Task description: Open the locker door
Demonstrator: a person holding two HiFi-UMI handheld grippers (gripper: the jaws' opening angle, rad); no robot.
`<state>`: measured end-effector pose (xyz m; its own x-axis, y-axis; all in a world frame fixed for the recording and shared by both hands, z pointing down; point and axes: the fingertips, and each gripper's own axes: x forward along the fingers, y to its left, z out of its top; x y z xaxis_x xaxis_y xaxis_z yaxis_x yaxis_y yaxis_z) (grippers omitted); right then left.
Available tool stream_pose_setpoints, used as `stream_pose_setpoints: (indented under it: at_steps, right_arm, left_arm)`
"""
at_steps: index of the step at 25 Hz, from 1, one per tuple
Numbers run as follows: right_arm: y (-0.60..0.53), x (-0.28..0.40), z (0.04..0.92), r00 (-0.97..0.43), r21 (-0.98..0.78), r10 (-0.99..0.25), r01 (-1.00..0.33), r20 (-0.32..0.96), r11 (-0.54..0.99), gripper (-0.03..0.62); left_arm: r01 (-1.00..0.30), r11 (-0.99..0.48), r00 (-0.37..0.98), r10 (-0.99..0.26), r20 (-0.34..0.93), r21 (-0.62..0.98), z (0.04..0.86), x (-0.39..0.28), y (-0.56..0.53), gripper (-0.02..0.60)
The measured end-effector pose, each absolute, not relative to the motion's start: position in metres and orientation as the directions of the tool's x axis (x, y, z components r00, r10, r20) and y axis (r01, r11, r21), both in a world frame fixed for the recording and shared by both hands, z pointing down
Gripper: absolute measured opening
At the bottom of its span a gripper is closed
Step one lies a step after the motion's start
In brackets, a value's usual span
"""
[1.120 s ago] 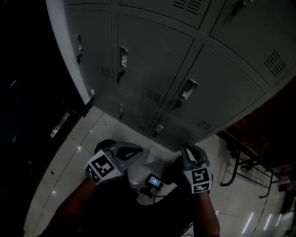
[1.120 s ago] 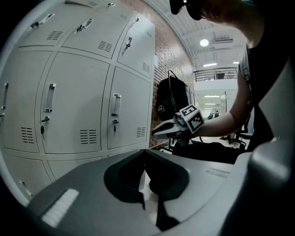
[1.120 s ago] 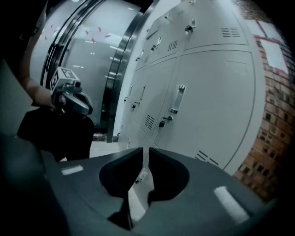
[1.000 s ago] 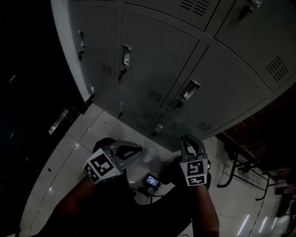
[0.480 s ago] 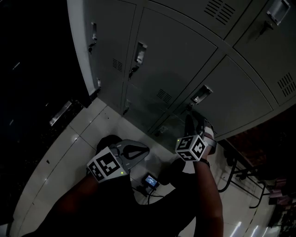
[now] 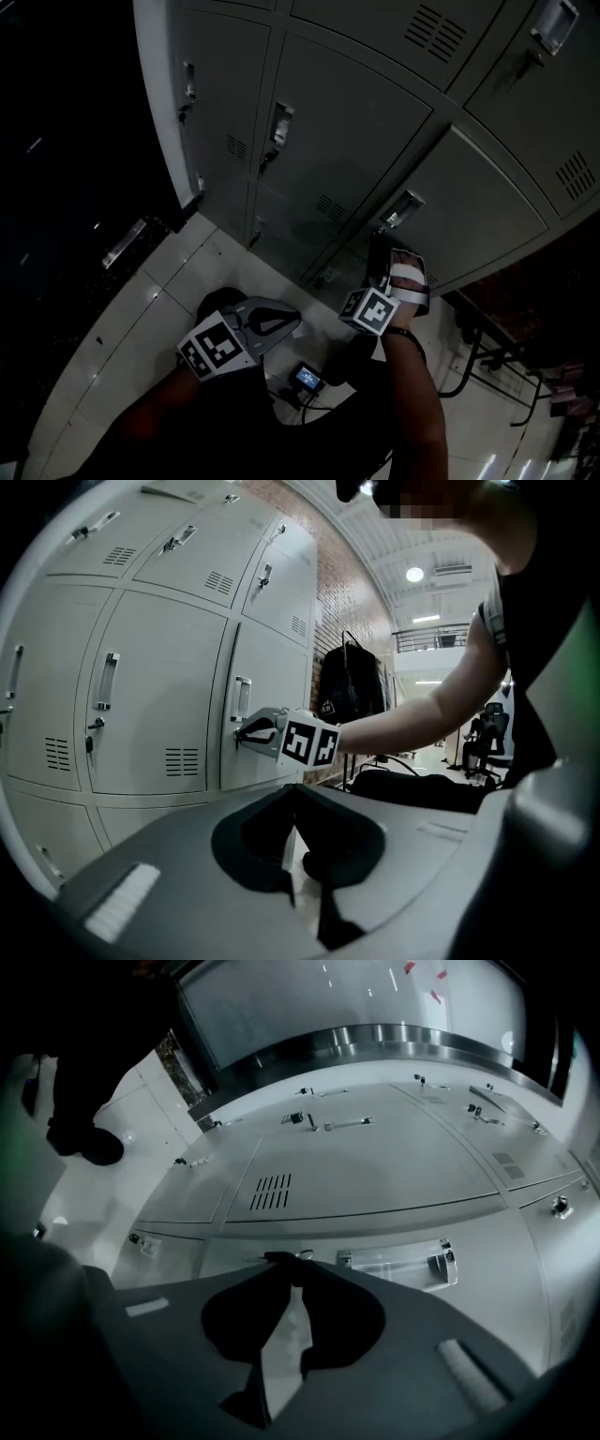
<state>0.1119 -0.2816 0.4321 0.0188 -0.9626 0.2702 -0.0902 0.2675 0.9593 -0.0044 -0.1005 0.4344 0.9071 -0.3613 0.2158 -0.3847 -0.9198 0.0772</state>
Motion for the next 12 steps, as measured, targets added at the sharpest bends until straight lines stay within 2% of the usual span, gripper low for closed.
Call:
stream_pose_setpoints:
  at_steps: [7,12]
  right_arm:
    - [-0.209,0.100,0.431,-0.092,0.953,-0.963,-0.151,0.252,0.263,0.041]
    - [-0.146,0.111,0.433,-0.134,0.945,-0.952,-0.145,0.277,0.295,0.041]
  left_arm:
    - [-0.387,-0.919,0.903,-0.363,0.231,0.071,0.437,-0.005,-0.101,0.011]
    - [-0.386,-0.920,0.900,-0.360,0.247,0.064,0.439,-0.003,-0.100,0.011]
